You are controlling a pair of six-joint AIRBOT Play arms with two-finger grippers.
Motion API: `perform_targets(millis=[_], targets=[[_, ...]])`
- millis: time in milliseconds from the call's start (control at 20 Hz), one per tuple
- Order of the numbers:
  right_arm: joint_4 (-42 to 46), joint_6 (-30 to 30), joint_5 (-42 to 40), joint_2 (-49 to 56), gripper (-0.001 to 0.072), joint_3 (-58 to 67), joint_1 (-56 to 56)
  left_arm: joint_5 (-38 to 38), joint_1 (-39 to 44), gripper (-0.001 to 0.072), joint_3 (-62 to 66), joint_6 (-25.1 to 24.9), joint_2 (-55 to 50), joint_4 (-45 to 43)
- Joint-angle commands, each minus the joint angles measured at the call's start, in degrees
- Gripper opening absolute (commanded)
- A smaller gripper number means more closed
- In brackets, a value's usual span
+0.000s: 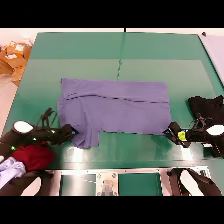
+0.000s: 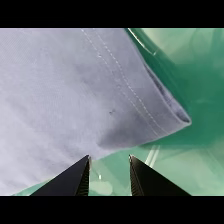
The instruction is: Fold the shirts.
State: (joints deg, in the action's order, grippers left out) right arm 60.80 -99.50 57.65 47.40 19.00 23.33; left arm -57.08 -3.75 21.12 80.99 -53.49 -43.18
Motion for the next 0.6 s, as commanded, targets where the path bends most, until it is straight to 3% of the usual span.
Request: perform_targets(millis=[0,200,400,550], targets=[[-0.2,0.7,0.9,-0.1,0.0291,-0.2,0.0,-10.3,-6.2,0.047,7.3,1.5,0.1,-8.7],[-0.2,1.0,1.7,-0.1,0.0292,-0.2,0.0,-16.0,-7.8,0.047,6.5,2.1,0.1,-11.5],[-0.4,0.9,1.7,-0.1,0.0295,-0.2,0.0,-6.3,-4.4,0.047,-2.3,1.9,0.1,-6.8],[-1.4,0.9,0.6,-0.1,0.0335,-0.2,0.0,0.8,-1.9,0.047,-4.1,1.4,-0.1,-1.9]])
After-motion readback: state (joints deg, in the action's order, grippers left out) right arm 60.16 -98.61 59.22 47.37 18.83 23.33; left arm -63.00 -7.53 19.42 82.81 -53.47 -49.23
